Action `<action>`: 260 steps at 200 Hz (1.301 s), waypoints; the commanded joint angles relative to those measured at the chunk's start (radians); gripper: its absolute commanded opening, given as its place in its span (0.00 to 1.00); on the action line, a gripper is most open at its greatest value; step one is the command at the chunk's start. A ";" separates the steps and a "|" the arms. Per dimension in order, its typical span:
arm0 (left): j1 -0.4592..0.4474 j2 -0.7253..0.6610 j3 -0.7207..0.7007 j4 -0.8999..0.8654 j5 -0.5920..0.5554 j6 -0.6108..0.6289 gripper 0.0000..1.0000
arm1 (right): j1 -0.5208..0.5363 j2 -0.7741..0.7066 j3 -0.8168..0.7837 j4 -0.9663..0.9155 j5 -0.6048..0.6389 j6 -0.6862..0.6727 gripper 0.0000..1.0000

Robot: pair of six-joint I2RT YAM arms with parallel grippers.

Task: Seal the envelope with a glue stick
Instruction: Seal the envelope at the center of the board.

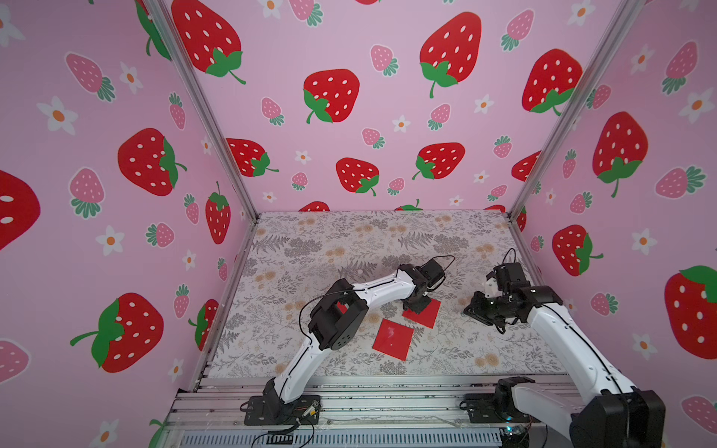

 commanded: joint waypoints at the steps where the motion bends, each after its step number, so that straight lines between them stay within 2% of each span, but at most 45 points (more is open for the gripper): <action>1: 0.013 -0.019 -0.043 -0.063 0.063 0.038 0.22 | -0.007 -0.004 0.037 -0.012 0.000 -0.016 0.00; 32: 0.020 -0.085 -0.048 -0.029 0.113 0.047 0.22 | -0.006 0.010 0.043 -0.013 0.008 -0.021 0.00; 99: 0.020 -0.077 -0.073 -0.006 0.155 0.036 0.22 | -0.006 0.021 0.043 -0.011 0.005 -0.024 0.00; 144: 0.016 -0.048 -0.102 0.002 0.093 0.033 0.17 | -0.006 0.029 0.041 -0.010 0.000 -0.028 0.00; 215: -0.028 0.018 -0.110 -0.043 -0.042 0.026 0.15 | -0.006 0.021 0.038 -0.010 -0.002 -0.029 0.00; 260: -0.024 -0.052 -0.111 0.005 -0.016 0.042 0.15 | -0.006 0.018 0.038 -0.012 -0.003 -0.029 0.00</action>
